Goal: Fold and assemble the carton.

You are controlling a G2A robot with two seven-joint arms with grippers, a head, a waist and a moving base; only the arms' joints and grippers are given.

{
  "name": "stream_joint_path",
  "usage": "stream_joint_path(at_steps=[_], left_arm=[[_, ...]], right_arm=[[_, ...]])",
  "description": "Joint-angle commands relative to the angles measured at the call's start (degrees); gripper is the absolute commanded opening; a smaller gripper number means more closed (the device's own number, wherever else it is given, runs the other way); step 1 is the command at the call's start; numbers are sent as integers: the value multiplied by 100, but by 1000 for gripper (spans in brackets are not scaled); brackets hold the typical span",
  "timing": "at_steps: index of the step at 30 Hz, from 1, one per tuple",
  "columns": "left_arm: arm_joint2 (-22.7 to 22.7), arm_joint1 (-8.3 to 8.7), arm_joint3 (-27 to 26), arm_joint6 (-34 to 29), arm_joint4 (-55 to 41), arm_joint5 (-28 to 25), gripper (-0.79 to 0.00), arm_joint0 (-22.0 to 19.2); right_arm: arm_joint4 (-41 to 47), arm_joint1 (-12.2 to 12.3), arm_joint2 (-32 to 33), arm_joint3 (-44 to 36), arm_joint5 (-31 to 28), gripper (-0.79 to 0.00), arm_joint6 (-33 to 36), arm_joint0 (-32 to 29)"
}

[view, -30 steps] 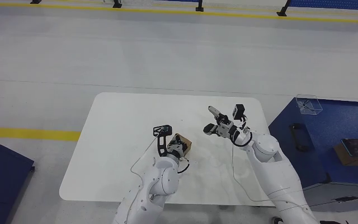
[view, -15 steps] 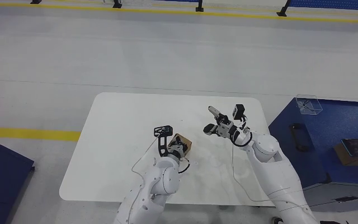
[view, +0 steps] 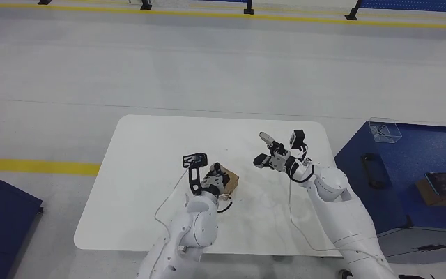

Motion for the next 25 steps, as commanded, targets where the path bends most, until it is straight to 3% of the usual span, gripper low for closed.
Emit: stream_joint_path(at_steps=[1,4,5,6,8,9,18,21,25], left_arm=[[-119,49,-564,120,117,-70,-785,375],[-274,97,-1087,176,128,-159,-785,735],[-317,106,-1212,227,148,-132,-437,837],[-340,109,-1319,268,95,-100,0,928],[-362,104,-1420,261,-103,-59,0,1035],[-357,107,-1388,268,-3,-79,-755,995],[-362,104,-1420,260,-103,-59,-216,1035],[-362,104,-1420,260,-103,-59,-95,1035],[-362,104,-1420,260,-103,-59,-14,1035]], right_arm=[[0,0,0,0,0,0,0,0],[0,0,0,0,0,0,0,0],[0,0,0,0,0,0,0,0],[0,0,0,0,0,0,0,0],[0,0,0,0,0,0,0,0],[0,0,0,0,0,0,0,0],[0,0,0,0,0,-1,0,0],[0,0,0,0,0,-1,0,0],[0,0,0,0,0,-1,0,0]])
